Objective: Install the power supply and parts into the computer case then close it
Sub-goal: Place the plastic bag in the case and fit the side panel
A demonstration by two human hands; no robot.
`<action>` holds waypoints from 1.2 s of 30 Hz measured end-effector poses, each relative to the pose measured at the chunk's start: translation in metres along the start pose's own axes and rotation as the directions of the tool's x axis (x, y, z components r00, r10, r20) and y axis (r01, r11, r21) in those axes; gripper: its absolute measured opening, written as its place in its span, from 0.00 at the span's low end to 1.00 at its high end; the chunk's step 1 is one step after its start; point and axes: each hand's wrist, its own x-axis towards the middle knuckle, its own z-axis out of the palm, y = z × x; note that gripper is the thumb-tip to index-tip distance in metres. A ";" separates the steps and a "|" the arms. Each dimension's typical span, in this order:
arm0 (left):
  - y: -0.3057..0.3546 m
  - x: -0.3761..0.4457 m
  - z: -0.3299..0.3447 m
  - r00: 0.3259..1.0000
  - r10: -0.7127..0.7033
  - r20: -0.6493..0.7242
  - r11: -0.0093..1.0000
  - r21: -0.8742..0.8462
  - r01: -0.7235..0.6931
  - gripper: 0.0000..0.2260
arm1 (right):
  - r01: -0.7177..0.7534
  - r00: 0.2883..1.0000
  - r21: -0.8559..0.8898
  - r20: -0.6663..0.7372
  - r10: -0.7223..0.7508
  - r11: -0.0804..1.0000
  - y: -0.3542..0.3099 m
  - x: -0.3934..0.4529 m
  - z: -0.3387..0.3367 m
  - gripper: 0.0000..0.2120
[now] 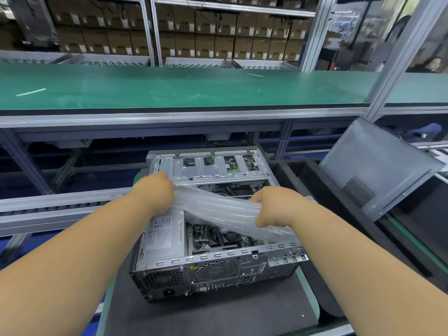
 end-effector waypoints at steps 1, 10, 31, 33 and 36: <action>0.001 0.000 0.005 1.000 0.005 0.016 1.000 -0.002 -0.005 0.13 | -0.005 1.000 -0.019 -0.005 0.005 1.000 -0.001 0.000 0.001 0.14; 0.006 -0.010 0.005 0.945 -0.023 -0.325 0.999 -0.035 0.012 0.12 | 0.003 0.995 0.036 -0.103 0.000 0.999 -0.013 0.014 0.006 0.24; 0.035 -0.015 0.006 1.000 -0.015 0.025 0.999 -0.038 0.016 0.29 | -0.015 1.000 0.449 0.008 0.012 0.893 0.008 0.043 0.060 0.43; 0.044 -0.023 0.008 0.997 -0.050 -0.060 0.999 0.009 0.051 0.23 | -0.004 1.000 0.420 0.029 -0.008 0.907 0.014 0.047 0.061 0.45; 0.061 -0.033 0.013 0.979 0.082 -0.185 0.994 -0.050 -0.093 0.19 | 0.002 1.000 0.367 0.006 -0.004 0.930 0.014 0.048 0.061 0.44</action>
